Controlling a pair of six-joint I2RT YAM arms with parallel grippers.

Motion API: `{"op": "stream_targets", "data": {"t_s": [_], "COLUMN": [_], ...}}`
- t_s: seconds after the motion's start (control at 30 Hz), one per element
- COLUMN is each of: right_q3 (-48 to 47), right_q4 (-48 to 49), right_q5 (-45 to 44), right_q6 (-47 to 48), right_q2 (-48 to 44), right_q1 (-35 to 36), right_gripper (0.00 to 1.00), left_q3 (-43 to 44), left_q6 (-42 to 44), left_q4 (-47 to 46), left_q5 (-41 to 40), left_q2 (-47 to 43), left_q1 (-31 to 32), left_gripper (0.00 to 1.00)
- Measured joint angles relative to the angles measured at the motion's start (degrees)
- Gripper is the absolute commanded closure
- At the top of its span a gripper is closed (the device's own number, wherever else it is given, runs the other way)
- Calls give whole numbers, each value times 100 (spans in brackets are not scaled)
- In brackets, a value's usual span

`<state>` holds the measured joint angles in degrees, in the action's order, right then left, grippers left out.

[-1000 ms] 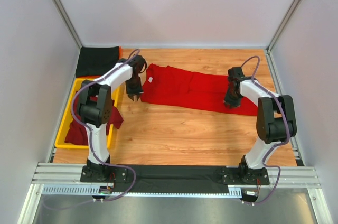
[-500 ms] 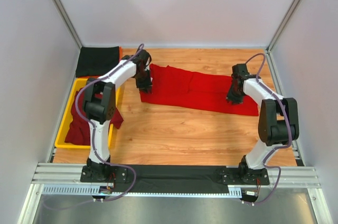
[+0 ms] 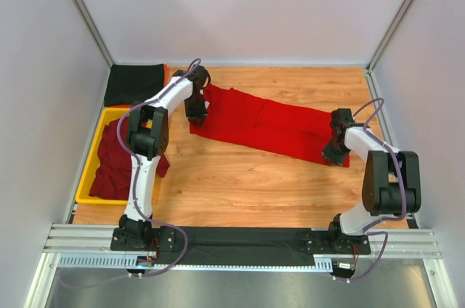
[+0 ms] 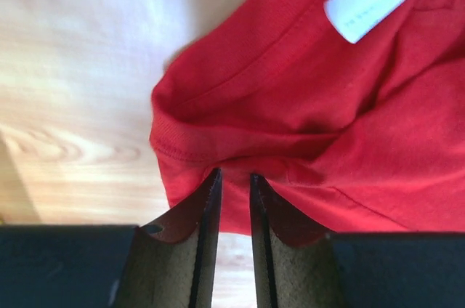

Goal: Fold and stack the t-shirts
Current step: Fold the tshirt

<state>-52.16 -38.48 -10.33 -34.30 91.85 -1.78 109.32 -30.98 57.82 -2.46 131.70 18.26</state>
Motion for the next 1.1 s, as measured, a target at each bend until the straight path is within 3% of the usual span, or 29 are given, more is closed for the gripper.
{"op": "stream_targets", "data": {"t_s": [0.17, 0.33, 0.67, 0.93, 1.1], "right_q3": [782, 640, -852, -807, -435], "right_q4": [-127, -315, -201, -11, 323], "right_q5": [240, 354, 153, -81, -46], "right_q6": [-398, -485, -216, -103, -205], "right_q2": [-1001, -1545, -79, 645, 455], "right_q1": [9, 9, -442, -1176, -1528], "right_gripper": [74, 71, 73, 73, 73], "left_q3": [1143, 1368, 468, 850, 1237], "left_q6": [146, 201, 142, 85, -20], "left_q4": [229, 160, -946, -1231, -1244], "left_q5": [-151, -9, 1213, 1547, 1508], "left_q2": [588, 485, -472, 452, 800], "left_q1": [-70, -157, -162, -149, -188], "left_gripper": [66, 61, 60, 60, 60]}}
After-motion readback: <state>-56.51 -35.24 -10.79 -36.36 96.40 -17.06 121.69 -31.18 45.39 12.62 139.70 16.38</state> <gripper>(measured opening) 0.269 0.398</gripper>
